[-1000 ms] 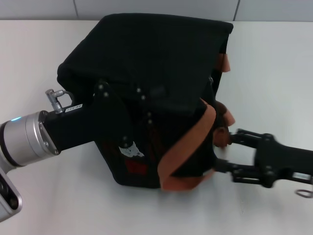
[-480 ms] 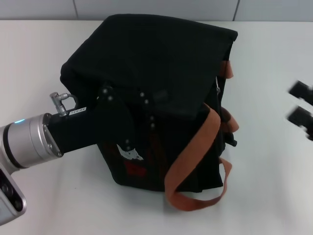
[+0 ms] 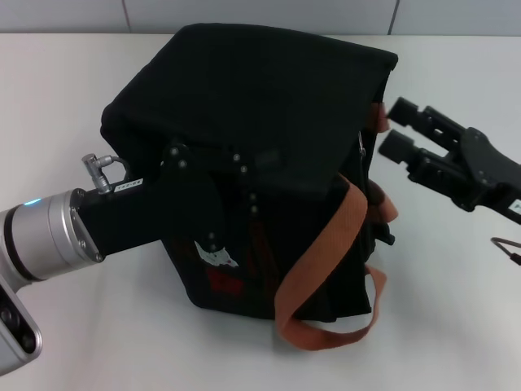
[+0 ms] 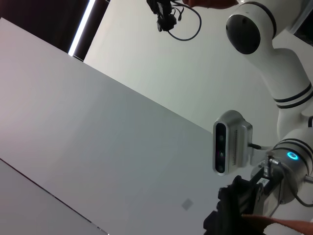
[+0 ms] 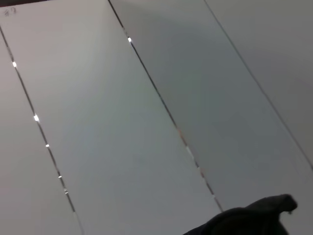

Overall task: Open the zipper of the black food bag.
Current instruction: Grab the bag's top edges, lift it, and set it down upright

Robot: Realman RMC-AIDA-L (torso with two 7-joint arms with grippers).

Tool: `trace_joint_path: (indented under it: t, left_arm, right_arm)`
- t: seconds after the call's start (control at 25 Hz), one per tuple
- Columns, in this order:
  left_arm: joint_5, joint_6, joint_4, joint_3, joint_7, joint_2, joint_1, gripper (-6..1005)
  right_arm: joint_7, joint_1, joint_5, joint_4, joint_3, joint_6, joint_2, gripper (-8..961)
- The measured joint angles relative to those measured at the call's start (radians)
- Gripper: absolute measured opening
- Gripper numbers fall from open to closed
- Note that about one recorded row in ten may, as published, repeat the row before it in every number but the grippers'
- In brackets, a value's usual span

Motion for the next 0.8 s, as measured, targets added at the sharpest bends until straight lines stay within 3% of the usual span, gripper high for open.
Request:
trace_joint_path:
  t: [0.44,0.8]
  left_arm:
    - [-0.001,-0.002,0.0,-0.001,0.001,0.0,-0.004,95]
    - [-0.005,-0.003,0.0,-0.001,0.001,0.0,-0.004,95]
  right_arm:
    - [-0.006,0.012,-0.005,0.017,-0.055,-0.002,0.002,799]
    - [-0.034,-0.039,-0.002,0.019,-0.055,-0.075,0.003,777]
